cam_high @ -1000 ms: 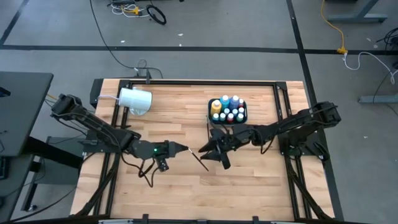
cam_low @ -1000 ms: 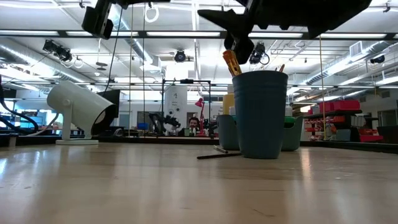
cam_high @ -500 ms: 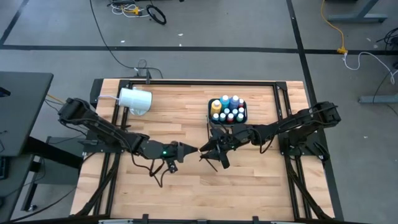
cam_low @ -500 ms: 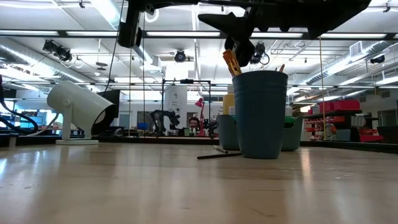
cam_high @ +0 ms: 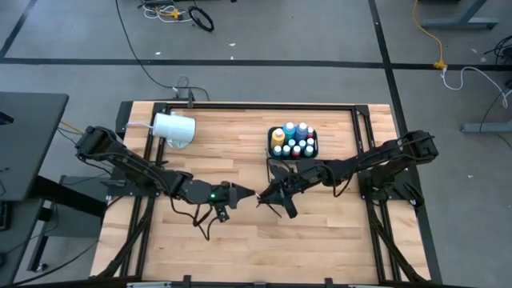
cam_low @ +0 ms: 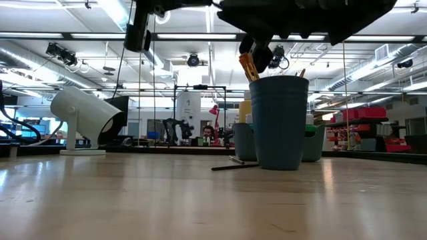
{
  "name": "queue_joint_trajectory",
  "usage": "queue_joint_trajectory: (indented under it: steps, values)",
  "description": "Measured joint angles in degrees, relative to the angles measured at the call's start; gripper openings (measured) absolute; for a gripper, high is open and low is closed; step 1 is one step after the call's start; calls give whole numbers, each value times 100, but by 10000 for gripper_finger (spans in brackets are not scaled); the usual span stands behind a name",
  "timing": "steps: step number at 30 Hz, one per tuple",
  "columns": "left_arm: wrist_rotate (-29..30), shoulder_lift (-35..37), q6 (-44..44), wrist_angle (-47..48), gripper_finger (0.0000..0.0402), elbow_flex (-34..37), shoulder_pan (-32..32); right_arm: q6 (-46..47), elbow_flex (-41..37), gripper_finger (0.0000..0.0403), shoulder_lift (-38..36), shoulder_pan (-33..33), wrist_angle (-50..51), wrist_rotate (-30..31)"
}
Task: Pick & Place Paint Supplies
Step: Put the left silver paint brush into the cup
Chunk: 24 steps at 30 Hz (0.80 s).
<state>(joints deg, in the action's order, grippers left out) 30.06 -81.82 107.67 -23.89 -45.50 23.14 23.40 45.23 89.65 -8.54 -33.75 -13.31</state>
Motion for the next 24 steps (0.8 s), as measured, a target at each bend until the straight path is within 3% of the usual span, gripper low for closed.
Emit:
queue_joint_trajectory:
  steps: [4, 9, 14, 20, 24]
  values:
    - [-177, 7, -426, -18, 9, -14, 13, -302, -2, 15, 0, 14, 23, -254]
    - [-428, 9, -959, -55, 20, -12, 0, -293, -2, 25, 0, 64, 123, -247]
    - [-198, 7, -1341, -189, 32, -3, 2, -354, -2, 16, -28, 132, 54, -229]
    - [-63, 4, -2309, -942, 44, 7, 13, -1048, 3, 18, -425, 132, 393, -13]
    - [266, 17, -3150, -1723, 58, -10, 17, -1108, 2, 17, -738, 119, 953, 489]
